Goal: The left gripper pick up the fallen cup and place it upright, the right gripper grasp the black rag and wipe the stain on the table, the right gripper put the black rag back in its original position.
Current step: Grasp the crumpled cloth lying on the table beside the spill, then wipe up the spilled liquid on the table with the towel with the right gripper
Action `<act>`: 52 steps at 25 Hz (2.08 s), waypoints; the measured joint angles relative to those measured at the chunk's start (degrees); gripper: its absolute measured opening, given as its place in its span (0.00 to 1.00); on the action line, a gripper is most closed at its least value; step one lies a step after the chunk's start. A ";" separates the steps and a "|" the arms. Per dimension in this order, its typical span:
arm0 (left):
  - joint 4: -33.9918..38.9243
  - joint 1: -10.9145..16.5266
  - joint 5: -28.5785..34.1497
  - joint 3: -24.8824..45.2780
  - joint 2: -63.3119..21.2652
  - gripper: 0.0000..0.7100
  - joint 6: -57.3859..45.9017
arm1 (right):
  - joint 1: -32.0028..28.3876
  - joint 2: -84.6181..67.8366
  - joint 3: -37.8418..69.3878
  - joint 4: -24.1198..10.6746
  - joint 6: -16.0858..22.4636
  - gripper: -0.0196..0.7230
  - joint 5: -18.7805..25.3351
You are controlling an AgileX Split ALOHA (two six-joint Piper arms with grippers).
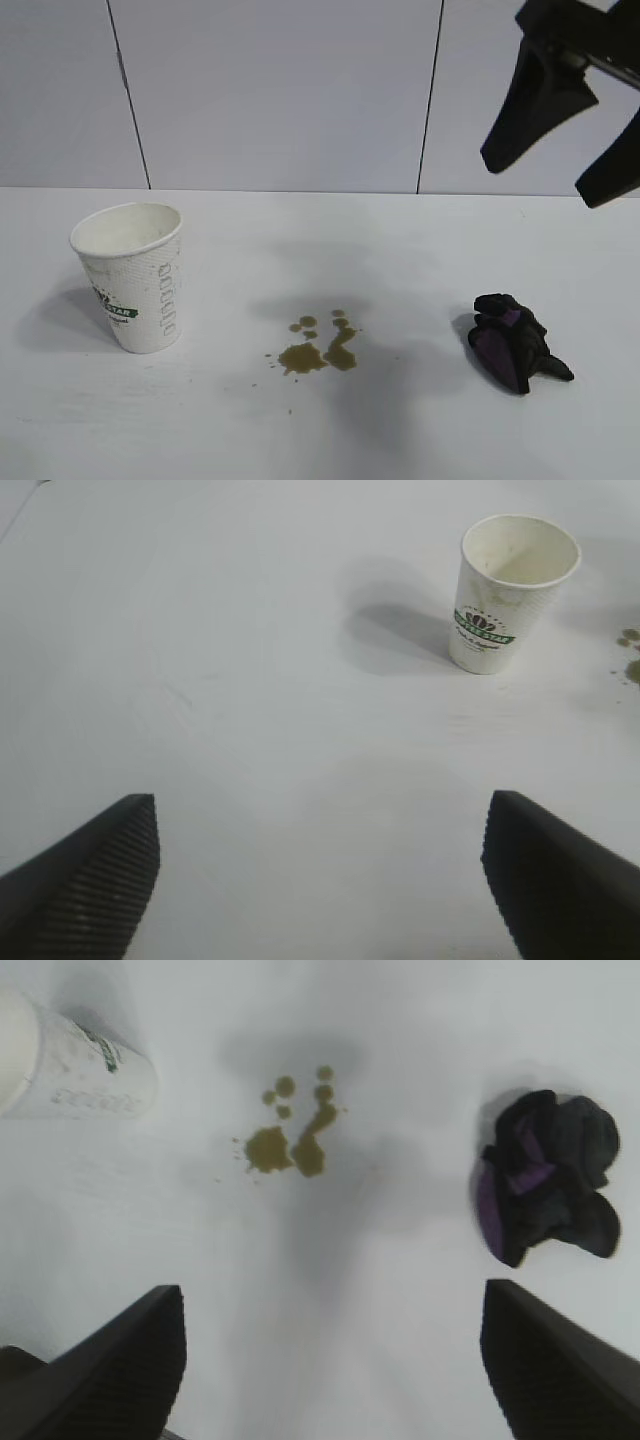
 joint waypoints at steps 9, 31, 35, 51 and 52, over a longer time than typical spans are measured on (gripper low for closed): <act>0.00 -0.27 0.00 0.00 0.00 0.89 -0.12 | 0.00 14.95 0.00 -7.67 2.78 0.77 -8.68; 0.00 -0.27 0.00 0.00 0.00 0.89 -0.12 | 0.00 28.63 -0.67 -7.68 5.32 0.21 -19.03; 0.00 -0.27 0.00 0.00 0.00 0.89 -0.12 | 0.00 27.32 -2.41 -8.71 5.37 0.21 -12.87; 0.00 -0.27 0.00 0.00 0.00 0.89 -0.12 | 19.37 25.31 -15.61 -11.71 15.32 0.21 -3.12; 0.00 -0.27 0.00 0.00 0.00 0.89 -0.12 | 20.72 25.31 -15.61 -11.71 15.95 0.21 -4.03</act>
